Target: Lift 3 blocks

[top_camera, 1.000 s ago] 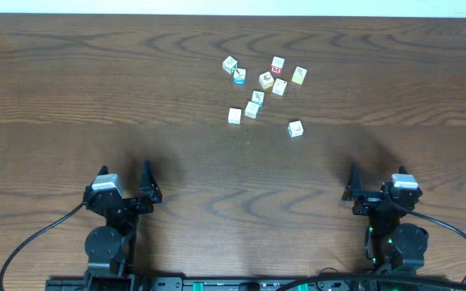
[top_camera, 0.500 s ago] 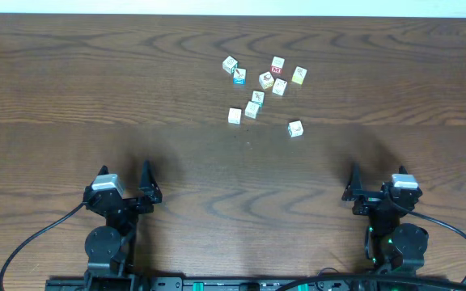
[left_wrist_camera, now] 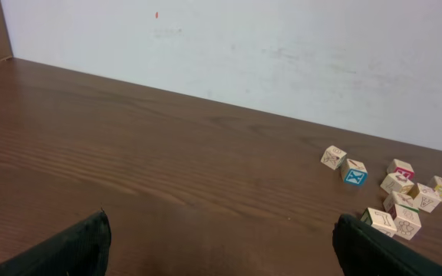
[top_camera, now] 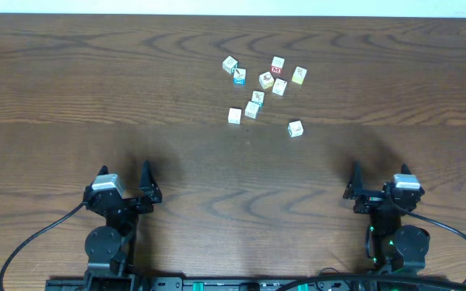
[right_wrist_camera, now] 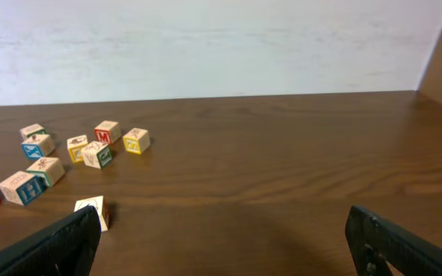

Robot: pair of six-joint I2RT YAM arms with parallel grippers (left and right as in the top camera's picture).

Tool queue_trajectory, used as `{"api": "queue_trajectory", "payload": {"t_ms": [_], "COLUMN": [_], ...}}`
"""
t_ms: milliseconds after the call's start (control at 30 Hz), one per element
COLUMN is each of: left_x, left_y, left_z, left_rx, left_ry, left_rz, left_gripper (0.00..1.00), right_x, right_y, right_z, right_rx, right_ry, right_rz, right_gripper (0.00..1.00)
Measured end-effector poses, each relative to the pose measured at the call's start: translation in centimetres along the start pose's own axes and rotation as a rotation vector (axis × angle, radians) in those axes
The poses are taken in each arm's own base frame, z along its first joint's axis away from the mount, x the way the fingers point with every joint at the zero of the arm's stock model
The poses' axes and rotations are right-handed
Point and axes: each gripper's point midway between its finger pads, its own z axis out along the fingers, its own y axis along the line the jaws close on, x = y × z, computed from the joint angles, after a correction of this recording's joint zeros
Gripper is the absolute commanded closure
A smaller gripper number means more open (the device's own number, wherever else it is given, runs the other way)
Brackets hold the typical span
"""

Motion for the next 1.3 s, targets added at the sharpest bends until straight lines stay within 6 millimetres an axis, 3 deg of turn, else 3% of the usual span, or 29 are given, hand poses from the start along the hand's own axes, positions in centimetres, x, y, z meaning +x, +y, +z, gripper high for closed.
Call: {"api": "queue_trajectory", "payload": {"t_ms": [233, 467, 600, 767, 1000, 1300], "left_x": [0.0, 0.0, 0.0, 0.0, 0.0, 0.0], "left_y": [0.0, 0.0, 0.0, 0.0, 0.0, 0.0], "left_z": [0.0, 0.0, 0.0, 0.0, 0.0, 0.0], "left_rx": [0.0, 0.0, 0.0, 0.0, 0.0, 0.0], "left_ry": [0.0, 0.0, 0.0, 0.0, 0.0, 0.0], "left_rz": [0.0, 0.0, 0.0, 0.0, 0.0, 0.0], "left_gripper": [0.07, 0.07, 0.07, 0.07, 0.07, 0.07], "right_x": [-0.8, -2.4, -2.5, -1.9, -3.3, -4.1], "right_y": [2.7, 3.9, 4.4, 4.5, 5.0, 7.0], "right_z": [-0.3, -1.2, -1.6, -1.2, -0.2, 0.2], "right_rx": [-0.159, -0.221, -0.242, -0.244, -0.26, -0.376], "right_ry": [-0.015, 0.048, 0.173, 0.332, 0.449, 0.484], "right_rz": [-0.002, 0.002, 0.013, 0.029, 0.047, 0.08], "right_gripper": [0.01, 0.01, 0.01, 0.01, 0.01, 0.01]}}
